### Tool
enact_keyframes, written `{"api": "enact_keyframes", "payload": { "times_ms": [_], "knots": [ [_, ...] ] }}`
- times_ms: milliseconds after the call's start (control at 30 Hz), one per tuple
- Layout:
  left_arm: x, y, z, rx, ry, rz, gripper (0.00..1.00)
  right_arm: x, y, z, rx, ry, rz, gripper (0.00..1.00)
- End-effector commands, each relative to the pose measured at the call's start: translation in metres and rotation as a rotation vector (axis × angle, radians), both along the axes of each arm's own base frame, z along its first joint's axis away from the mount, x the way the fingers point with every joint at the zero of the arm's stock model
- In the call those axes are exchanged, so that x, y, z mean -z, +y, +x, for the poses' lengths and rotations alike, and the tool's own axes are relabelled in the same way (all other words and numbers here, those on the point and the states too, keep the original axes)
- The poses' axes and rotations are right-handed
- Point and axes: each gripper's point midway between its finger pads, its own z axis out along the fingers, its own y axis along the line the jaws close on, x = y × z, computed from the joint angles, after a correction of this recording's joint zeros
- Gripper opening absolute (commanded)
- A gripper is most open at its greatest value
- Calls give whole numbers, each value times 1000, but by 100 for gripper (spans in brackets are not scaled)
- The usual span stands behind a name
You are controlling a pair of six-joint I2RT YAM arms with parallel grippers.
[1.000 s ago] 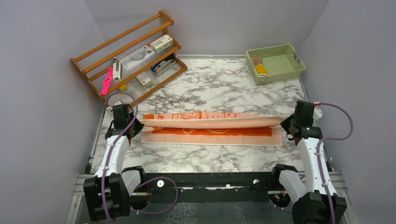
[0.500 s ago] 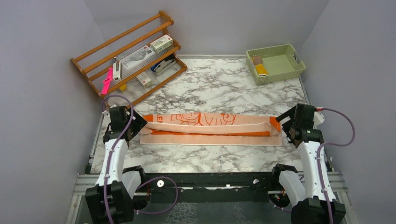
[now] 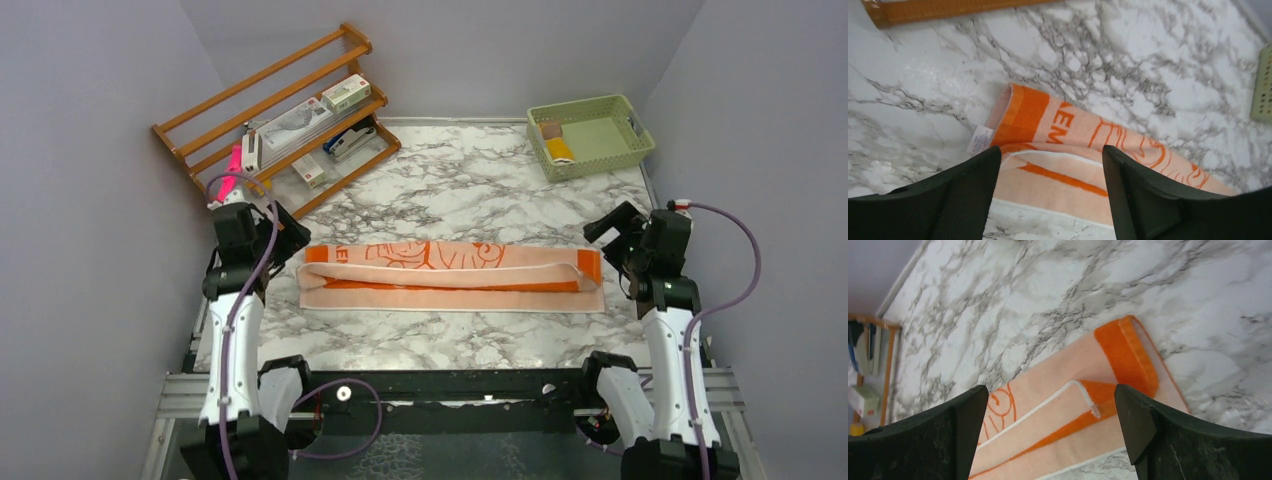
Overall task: Roll the towels
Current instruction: Fold the towel at the center of the board.
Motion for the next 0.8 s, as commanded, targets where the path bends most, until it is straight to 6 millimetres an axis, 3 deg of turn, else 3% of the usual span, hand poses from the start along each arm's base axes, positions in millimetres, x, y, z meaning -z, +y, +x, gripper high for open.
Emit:
{"api": "enact_keyframes", "payload": {
  "times_ms": [0,100,200,400,600,767],
  "knots": [
    [28,-35,9,251,113,-42,68,6,46,28,-349,5,37,98],
    [19,-50,24,320,101,130,64,8,64,41,-434,25,-60,97],
    [24,-62,37,381,137,202,59,15,89,51,-515,42,-108,97],
    [58,-48,67,393,278,292,54,69,106,64,-562,129,-13,97],
    [88,-29,95,412,364,250,47,88,95,90,-518,163,-43,100],
    [121,-33,87,428,453,118,46,97,70,100,-429,192,-2,100]
  ]
}}
